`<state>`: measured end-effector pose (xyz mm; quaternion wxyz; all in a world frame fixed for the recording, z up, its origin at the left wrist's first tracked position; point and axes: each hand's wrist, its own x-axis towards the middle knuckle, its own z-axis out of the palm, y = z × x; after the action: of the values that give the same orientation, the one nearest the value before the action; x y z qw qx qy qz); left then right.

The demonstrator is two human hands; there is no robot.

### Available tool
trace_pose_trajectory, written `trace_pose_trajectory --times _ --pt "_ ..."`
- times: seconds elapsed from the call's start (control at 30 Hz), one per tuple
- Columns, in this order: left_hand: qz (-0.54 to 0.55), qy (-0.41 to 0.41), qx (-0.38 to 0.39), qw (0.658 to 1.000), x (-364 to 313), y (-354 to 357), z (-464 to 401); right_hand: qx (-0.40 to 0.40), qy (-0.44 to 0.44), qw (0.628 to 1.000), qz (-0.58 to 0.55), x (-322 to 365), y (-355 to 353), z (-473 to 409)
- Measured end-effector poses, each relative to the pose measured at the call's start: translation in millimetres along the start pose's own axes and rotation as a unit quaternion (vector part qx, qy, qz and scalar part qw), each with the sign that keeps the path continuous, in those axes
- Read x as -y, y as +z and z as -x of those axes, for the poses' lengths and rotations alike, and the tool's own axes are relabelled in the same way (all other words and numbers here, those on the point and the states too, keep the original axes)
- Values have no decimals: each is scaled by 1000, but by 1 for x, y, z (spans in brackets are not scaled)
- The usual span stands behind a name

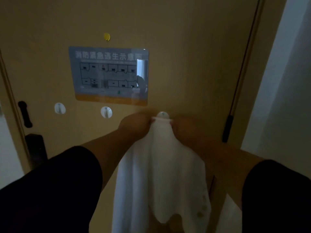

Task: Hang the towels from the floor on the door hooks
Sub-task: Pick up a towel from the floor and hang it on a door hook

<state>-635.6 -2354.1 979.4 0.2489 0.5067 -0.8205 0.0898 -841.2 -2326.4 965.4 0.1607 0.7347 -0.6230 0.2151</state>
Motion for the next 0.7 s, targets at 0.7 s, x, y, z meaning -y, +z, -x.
trace_pose_trajectory --times 0.7 --pt "196 -77 3 978 -4 80 -12 -1 176 960 -220 26 83 8"
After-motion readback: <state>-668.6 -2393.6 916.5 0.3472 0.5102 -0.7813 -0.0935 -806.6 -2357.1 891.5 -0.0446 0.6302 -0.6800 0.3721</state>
